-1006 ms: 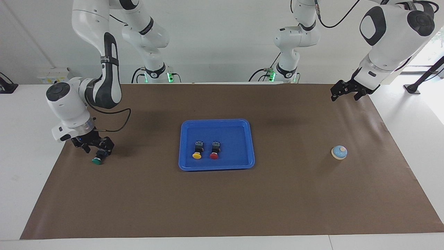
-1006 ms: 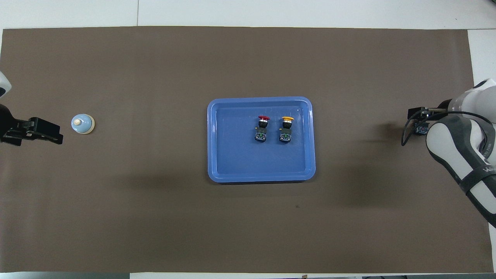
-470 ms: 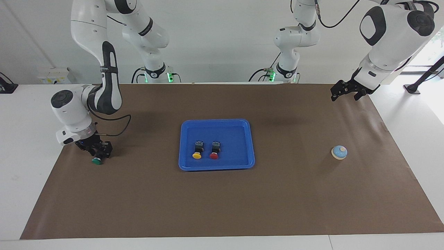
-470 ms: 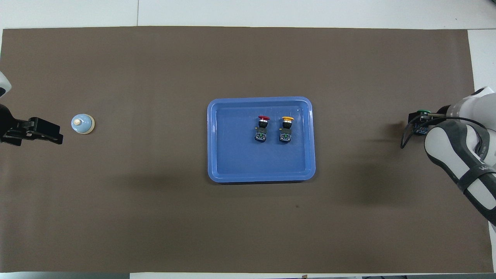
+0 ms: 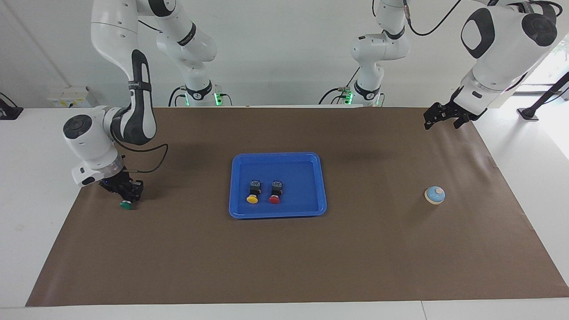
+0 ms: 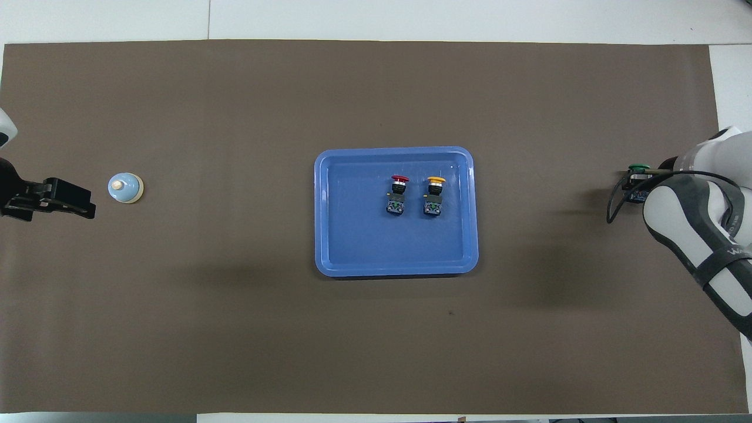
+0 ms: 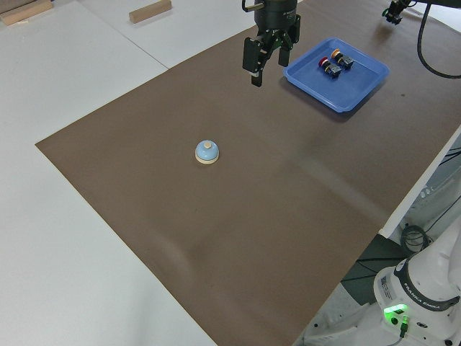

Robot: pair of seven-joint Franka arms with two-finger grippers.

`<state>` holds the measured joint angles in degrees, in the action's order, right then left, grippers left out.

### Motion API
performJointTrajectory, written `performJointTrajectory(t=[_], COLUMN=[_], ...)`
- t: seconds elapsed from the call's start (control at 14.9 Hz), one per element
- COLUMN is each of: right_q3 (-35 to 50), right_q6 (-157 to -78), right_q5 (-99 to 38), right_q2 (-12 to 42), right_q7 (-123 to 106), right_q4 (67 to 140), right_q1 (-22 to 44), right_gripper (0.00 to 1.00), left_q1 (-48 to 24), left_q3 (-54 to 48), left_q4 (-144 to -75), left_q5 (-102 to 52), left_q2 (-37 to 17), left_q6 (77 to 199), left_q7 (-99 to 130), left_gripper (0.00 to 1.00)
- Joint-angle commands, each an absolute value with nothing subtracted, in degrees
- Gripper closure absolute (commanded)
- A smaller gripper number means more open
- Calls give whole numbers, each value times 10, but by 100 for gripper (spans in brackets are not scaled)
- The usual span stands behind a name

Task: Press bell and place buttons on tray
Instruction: 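Reach the right gripper to the green-capped button and grasp it, then place the green button in the tray nearer the robot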

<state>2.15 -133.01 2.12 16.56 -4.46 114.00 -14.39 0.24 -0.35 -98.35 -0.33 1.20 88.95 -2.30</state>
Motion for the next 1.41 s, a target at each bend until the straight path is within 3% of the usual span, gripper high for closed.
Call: performJointTrajectory(t=[0.0, 0.27, 0.6, 0.8, 1.07, 1.34], right_q3=[25, 25, 26, 25, 25, 26], right_q6=[-1207, -1100, -1125, -1173, -1276, -1331], right_q5=[26, 19, 4, 5, 4, 5], right_q2=[159, 171, 178, 221, 279, 283], right_q7=[-26, 132, 356, 450, 490, 490], right_q4=[1039, 949, 947, 946, 940, 971], right_q1=[-76, 55, 231, 313, 351, 349], right_gripper=[100, 100, 100, 100, 100, 100], left_q1=[0, 0, -1, 0, 0, 0], left_q3=[1, 1, 1, 1, 1, 1], left_q4=[-991, -991, -991, -991, -991, -991], left_q5=[-11, -11, -11, -11, -11, -11], left_q2=[21, 21, 21, 21, 21, 21], left_q6=[896, 896, 896, 896, 896, 896], left_q7=[-19, -19, -19, -19, -19, -19], left_gripper=[0, 0, 0, 0, 0, 0])
